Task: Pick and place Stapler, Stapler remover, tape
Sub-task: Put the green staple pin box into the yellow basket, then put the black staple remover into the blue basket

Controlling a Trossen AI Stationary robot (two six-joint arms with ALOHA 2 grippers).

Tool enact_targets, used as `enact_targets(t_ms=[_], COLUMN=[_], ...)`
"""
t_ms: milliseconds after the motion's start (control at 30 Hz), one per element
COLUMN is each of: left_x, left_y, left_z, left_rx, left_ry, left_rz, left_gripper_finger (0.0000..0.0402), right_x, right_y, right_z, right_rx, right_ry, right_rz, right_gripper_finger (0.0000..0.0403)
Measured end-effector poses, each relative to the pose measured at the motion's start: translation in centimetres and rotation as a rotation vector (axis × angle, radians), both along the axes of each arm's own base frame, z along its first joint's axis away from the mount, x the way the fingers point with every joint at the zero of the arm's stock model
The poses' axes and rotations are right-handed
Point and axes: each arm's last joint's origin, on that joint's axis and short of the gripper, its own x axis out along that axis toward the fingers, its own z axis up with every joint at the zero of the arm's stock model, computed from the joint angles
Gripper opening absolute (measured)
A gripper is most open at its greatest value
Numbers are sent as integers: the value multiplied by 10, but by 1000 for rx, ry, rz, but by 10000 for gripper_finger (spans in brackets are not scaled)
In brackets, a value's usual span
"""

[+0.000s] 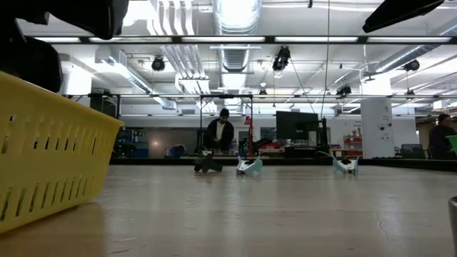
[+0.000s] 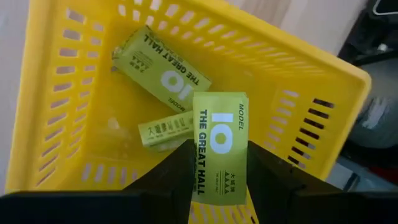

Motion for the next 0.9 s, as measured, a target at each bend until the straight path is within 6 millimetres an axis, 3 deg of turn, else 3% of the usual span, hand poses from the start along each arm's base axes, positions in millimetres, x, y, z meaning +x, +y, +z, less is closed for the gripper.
enact_targets(t_ms=[300, 733, 900], left_x=[2, 6, 14], left_y=[1, 9, 17], left_z=[-5, -1, 1], left_rx=[-1, 36, 46], left_ry=[25, -11, -38], left_rz=[46, 66, 25], left_gripper_finger=[141, 240, 250], right_x=[0, 0, 0], right_y=[0, 0, 0], right_z=[0, 0, 0], right_rx=[0, 2, 6], right_ry=[-1, -2, -5], right_rz=[0, -1, -1], right_gripper_finger=[201, 201, 201])
